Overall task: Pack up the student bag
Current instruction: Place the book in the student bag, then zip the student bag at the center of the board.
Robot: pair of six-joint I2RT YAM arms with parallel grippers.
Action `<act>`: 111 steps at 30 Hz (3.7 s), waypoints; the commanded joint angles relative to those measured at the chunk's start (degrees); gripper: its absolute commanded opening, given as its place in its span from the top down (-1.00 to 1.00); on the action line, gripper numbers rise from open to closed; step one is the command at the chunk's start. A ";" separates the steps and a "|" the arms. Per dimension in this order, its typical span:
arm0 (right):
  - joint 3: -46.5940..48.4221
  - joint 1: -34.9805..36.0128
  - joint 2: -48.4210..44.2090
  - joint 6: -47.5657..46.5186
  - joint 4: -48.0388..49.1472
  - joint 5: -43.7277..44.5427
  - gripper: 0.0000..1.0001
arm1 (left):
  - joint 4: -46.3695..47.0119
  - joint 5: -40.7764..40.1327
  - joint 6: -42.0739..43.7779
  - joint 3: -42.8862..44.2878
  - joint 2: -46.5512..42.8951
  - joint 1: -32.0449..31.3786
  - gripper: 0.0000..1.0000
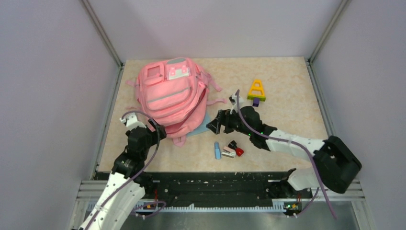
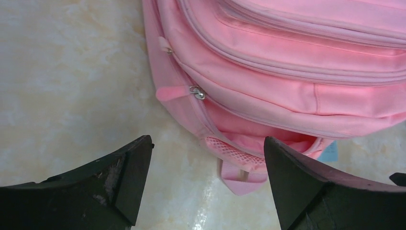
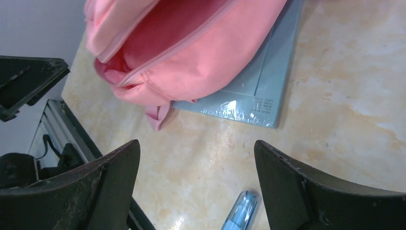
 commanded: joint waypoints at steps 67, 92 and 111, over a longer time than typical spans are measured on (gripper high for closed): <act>32.40 -15.99 34.03 0.08 1.13 -24.35 1.00 | 33.96 21.13 14.51 -4.15 22.94 5.90 0.67; 20.76 -7.39 30.18 3.52 7.18 -23.24 1.00 | 29.23 17.42 5.53 -4.67 5.58 5.87 -0.27; 5.20 -13.52 6.82 1.50 -0.61 -17.88 -0.38 | 19.52 2.60 31.56 14.86 21.63 -23.38 -0.61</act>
